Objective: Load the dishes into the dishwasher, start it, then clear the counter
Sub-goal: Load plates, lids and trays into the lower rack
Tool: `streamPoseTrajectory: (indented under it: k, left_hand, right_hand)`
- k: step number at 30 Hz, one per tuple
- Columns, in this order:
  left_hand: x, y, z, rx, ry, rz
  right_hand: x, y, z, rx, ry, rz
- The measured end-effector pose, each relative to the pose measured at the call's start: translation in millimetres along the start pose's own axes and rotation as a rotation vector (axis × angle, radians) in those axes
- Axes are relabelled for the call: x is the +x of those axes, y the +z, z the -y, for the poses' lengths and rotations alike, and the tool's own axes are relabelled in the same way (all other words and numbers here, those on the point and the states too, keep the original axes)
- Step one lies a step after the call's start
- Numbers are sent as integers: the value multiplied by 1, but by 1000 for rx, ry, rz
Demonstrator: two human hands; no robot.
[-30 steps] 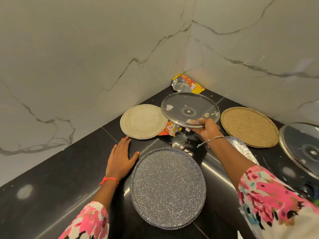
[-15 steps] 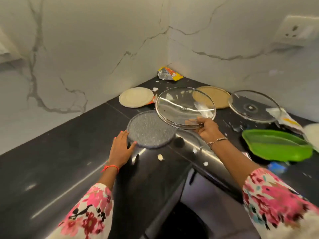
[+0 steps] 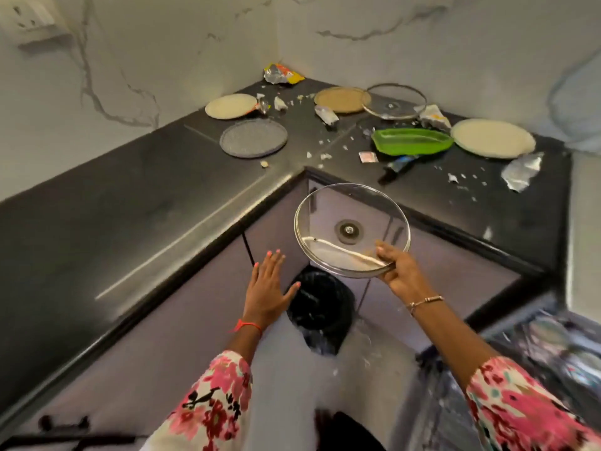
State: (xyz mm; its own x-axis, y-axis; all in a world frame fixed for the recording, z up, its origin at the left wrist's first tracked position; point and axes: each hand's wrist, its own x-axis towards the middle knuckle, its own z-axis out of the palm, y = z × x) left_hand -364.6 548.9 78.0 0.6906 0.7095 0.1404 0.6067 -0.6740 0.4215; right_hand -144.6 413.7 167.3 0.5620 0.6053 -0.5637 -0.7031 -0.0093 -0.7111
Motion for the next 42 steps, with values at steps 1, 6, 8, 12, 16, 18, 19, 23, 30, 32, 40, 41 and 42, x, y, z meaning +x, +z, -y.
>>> streamPoseTrajectory:
  k: [1,6,8,12,16,18,19,23,30,32,40,41,42]
  left_hand:
    - [-27,9,-9,6,18,30]
    - [-157,52,-50,-8,112,152]
    - [-206,64,-67,-14,155,210]
    - [-291,82,-112,-15,211,318]
    - [-347,106,-157,-35,302,404]
    - [-369,120,-182,-37,360,464]
    - [-379,127,-194,-41,388,494]
    - [-402,162,-247,-52,468,588]
    - [-431,241,-348,-19,508,726]
    - [-439,272,-371,-1,522,777]
    - [-462,385,-409,49,571,926]
    - [-463,400,-409,55,563,950]
    - [-463,413,-410,61,556,961]
  right_hand:
    - [-21,-25,-17,3,3,-15]
    - [-116,-142,-104,47,14,-108]
    - [-155,-188,-136,45,15,-181]
    - [-230,-281,-189,2,57,-346]
    - [-303,-350,-220,83,71,-469]
    - [-336,-381,-226,114,69,-521]
    - [-349,-396,-229,123,63,-549]
    - [-392,-455,-225,194,36,-639]
    - [-411,-573,-195,169,-2,-833]
    - [-404,-611,-184,106,-9,-883]
    - [-338,-717,-179,-334,-91,-1060]
    - [-326,-724,-182,-388,-98,-1062]
    - [-315,-730,-185,-451,-113,-1058]
